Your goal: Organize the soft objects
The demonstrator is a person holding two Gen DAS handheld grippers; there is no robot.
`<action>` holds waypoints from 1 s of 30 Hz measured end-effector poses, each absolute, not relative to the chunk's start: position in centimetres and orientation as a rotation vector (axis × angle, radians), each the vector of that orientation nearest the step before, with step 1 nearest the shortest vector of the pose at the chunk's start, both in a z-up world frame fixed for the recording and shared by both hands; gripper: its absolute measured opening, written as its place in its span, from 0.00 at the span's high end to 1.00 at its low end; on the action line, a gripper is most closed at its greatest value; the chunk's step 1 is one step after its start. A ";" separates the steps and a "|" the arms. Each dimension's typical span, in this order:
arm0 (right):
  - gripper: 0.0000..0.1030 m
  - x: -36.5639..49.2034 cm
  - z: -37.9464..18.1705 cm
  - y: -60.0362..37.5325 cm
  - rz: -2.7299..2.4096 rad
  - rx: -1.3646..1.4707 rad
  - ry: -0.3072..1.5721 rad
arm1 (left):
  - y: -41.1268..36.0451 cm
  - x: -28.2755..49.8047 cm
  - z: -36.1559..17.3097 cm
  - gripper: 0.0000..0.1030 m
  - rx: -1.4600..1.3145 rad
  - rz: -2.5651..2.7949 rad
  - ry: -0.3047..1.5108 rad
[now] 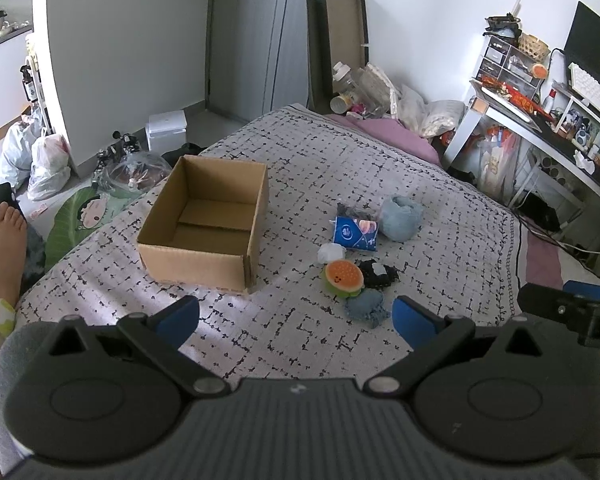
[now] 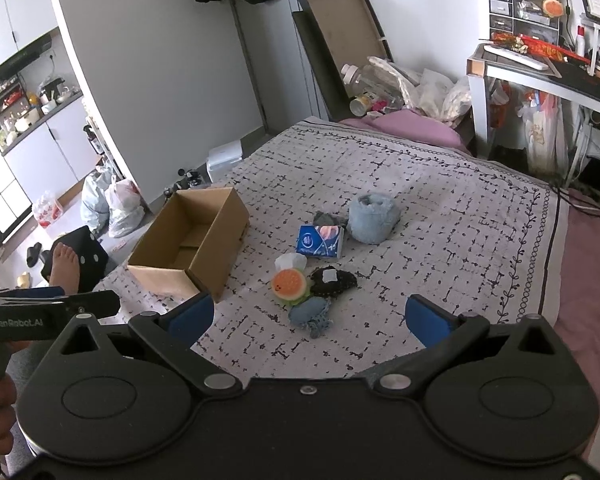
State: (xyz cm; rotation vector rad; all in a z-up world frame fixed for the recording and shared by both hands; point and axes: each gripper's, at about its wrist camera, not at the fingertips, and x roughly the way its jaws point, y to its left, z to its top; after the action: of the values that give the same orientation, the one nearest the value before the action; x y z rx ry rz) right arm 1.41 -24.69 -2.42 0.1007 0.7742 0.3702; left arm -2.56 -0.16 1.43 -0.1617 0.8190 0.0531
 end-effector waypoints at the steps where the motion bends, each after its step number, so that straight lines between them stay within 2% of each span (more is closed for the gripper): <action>1: 0.00 1.4 -2.4 -24.7 0.372 0.102 0.775 | -0.2 -2.6 1.4 0.01 -0.161 0.052 0.819; 30: 0.00 1.6 -2.8 -25.3 0.348 0.099 0.779 | -1.0 -2.3 0.5 0.01 -0.156 0.019 0.847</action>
State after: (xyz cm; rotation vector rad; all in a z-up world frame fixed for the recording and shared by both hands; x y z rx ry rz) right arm 1.59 -25.34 -2.81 0.0992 0.7791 0.3484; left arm -2.31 -0.99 0.54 -0.1562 0.8465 0.0190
